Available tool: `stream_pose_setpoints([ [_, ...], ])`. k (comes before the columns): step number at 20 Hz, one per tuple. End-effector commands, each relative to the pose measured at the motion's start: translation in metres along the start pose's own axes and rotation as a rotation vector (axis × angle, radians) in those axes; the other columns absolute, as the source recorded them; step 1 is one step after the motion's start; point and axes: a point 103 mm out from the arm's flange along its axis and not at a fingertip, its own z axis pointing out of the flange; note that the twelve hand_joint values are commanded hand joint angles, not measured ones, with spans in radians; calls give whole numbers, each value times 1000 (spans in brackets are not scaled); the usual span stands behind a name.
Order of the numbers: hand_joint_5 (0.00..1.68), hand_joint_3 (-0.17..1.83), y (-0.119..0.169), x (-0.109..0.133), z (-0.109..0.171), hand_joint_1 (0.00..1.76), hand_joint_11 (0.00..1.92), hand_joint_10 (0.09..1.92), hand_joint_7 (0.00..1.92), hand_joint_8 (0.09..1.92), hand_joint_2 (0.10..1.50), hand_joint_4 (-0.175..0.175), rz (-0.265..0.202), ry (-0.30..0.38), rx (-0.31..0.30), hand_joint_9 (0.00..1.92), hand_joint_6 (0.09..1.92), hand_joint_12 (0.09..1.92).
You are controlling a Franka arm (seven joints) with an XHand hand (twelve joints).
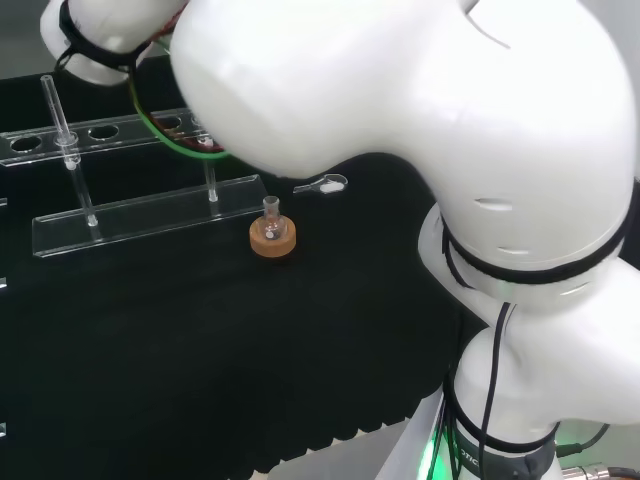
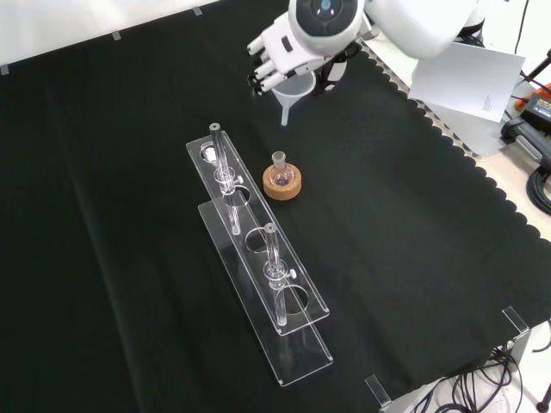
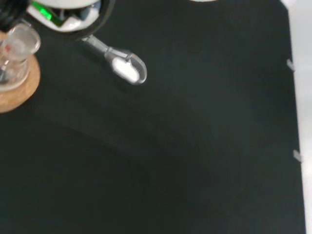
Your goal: Place the funnel on the round-bottom flask.
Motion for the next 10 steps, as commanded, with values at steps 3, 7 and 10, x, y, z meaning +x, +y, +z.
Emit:
stream_pose_setpoints([
  [3, 590, 717, 1, 6, 7, 927, 634, 366, 645, 574, 694, 47, -11, 17, 9, 1021, 683, 1266],
  [7, 591, 718, 2, 5, 5, 926, 636, 367, 647, 575, 695, 48, -5, 16, 8, 1021, 687, 1265],
  [10, 592, 719, 3, 3, 2, 926, 637, 367, 648, 576, 696, 48, -8, 24, 14, 1022, 690, 1264],
])
